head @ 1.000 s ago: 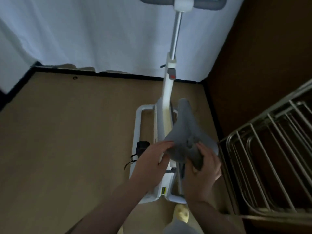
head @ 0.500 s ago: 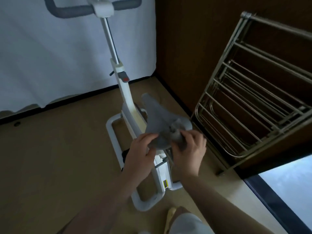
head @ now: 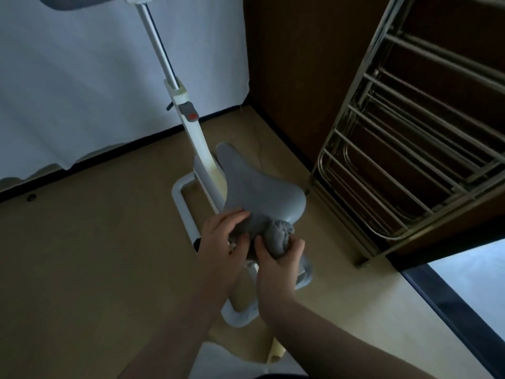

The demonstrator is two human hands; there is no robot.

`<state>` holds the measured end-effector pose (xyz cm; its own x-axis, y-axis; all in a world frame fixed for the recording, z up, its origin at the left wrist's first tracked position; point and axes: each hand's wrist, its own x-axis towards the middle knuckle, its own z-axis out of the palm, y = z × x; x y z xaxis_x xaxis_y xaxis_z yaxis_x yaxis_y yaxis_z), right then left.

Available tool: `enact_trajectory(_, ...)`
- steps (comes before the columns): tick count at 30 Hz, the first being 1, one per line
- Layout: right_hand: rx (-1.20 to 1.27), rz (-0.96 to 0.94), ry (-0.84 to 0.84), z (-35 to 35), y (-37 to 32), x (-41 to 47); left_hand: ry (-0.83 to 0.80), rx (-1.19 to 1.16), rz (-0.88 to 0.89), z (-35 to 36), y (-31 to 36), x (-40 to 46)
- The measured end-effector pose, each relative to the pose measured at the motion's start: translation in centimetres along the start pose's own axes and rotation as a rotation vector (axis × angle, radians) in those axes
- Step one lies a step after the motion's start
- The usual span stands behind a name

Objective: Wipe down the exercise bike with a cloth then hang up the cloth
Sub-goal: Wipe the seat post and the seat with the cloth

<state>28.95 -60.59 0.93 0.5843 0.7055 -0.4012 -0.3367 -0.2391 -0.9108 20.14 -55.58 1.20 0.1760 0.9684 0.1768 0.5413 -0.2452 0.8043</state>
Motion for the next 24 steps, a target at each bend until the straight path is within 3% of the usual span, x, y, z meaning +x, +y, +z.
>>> enact_trajectory(2, 0.142, 0.080, 0.056, 0.3, -0.4, 0.1, -0.020, -0.003, 0.028, -0.3, 0.1, -0.1)
enact_trajectory(9, 0.217, 0.110, 0.140, 1.9, -0.2, -0.3, -0.065, 0.023, 0.124, -1.4, -0.7, 1.2)
enact_trajectory(13, 0.257, 0.118, 0.318, 2.7, 1.2, 0.0, -0.199, 0.044, 0.216, -2.8, -1.6, 1.8)
enact_trajectory(17, 0.259, 0.112, 0.306, 6.2, 1.7, -1.9, -0.321, 0.048, 0.300, -3.9, -2.6, 2.5)
enact_trajectory(21, 0.381, 0.148, 0.548, 6.9, 1.9, -0.9, -0.434, 0.031, 0.388, -4.9, -3.2, 3.4)
enact_trajectory(24, 0.412, 0.204, 0.491, 9.7, 2.6, -2.3, -0.525, 0.025, 0.411, -5.4, -3.9, 4.2)
